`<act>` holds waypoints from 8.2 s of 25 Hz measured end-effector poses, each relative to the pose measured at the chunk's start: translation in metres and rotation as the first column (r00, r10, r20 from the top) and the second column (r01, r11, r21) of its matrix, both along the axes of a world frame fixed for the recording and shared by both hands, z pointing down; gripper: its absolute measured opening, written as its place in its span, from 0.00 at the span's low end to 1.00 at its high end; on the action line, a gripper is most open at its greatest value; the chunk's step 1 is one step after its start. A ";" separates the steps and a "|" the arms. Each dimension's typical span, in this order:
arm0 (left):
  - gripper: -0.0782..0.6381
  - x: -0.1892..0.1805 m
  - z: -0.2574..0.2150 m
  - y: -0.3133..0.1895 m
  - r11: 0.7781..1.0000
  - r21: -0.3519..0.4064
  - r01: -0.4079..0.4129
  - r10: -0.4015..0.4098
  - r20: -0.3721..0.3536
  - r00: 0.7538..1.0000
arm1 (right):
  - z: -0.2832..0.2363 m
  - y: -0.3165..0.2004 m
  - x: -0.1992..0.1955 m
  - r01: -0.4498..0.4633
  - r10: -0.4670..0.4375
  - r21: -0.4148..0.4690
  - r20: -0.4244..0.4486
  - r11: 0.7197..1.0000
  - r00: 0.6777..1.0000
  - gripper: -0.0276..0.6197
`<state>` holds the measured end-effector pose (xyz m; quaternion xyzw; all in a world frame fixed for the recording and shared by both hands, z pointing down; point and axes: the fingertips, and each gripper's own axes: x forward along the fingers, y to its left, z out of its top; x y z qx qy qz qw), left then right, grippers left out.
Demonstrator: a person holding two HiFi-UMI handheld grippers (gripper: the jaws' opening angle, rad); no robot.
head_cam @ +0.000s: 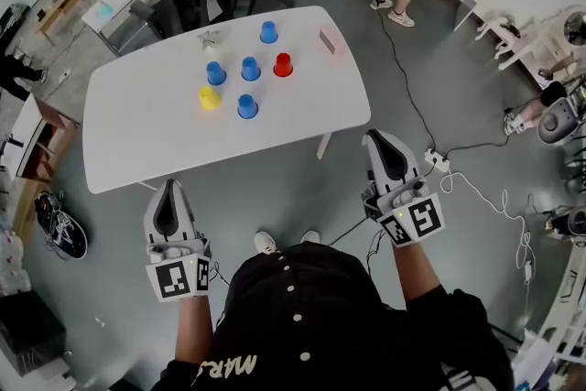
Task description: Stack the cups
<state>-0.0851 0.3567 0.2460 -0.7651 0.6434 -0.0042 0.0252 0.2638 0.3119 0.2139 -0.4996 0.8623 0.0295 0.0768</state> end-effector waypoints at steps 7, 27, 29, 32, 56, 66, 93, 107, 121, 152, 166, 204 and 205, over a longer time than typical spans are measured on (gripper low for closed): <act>0.12 -0.019 0.001 -0.007 1.000 0.009 -0.012 0.013 -0.022 1.000 | 0.001 -0.010 -0.021 0.007 -0.007 0.000 -0.027 1.000 1.000 0.42; 0.12 -0.044 0.017 -0.056 0.997 -0.022 -0.072 0.072 -0.025 0.997 | 0.037 -0.059 -0.055 -0.030 0.026 -0.074 -0.056 0.997 0.998 0.47; 0.12 -0.042 0.020 -0.073 0.997 -0.034 -0.068 0.068 -0.016 0.998 | 0.043 -0.079 -0.056 -0.011 0.007 -0.091 -0.047 0.996 0.999 0.47; 0.12 -0.041 0.029 -0.106 0.996 -0.071 -0.045 0.045 -0.011 0.999 | 0.051 -0.118 -0.059 0.023 -0.027 -0.117 -0.032 0.993 0.999 0.47; 0.12 -0.021 0.028 -0.272 0.977 -0.156 0.142 -0.142 0.011 0.990 | 0.101 -0.347 -0.076 0.198 -0.233 -0.263 -0.111 0.944 0.966 0.48; 0.12 -0.063 0.076 -0.298 0.960 -0.267 0.087 -0.110 -0.071 0.991 | 0.177 -0.371 -0.151 0.177 -0.322 -0.452 -0.269 0.875 0.908 0.50; 0.12 -0.099 0.121 -0.325 0.928 -0.369 0.045 -0.097 -0.125 0.987 | 0.381 -0.384 -0.231 0.016 -0.741 -0.768 -0.612 0.640 0.278 0.37; 0.12 -0.106 0.127 -0.324 0.924 -0.379 0.051 -0.105 -0.122 0.987 | 0.380 -0.395 -0.277 0.074 -0.756 -0.768 -0.602 0.637 0.256 0.37; 0.12 -0.108 0.130 -0.330 0.917 -0.394 0.061 -0.117 -0.119 0.986 | 0.386 -0.393 -0.286 0.089 -0.777 -0.788 -0.572 0.610 0.265 0.38; 0.12 -0.111 0.123 -0.321 0.923 -0.379 0.071 -0.117 -0.100 0.988 | 0.374 -0.278 -0.377 0.285 -0.824 -0.774 -0.524 0.566 0.214 0.37; 0.12 -0.078 0.112 -0.334 0.938 -0.345 0.013 -0.059 -0.123 0.991 | 0.303 -0.322 -0.259 0.202 -0.784 -0.775 -0.516 0.599 0.344 0.37; 0.12 -0.077 0.120 -0.338 0.921 -0.388 0.025 -0.076 -0.118 0.990 | 0.388 -0.403 -0.212 0.063 -0.777 -0.804 -0.548 0.592 0.309 0.38; 0.12 -0.077 0.120 -0.339 0.921 -0.388 0.024 -0.076 -0.118 0.990 | 0.389 -0.403 -0.212 0.064 -0.778 -0.804 -0.547 0.591 0.310 0.38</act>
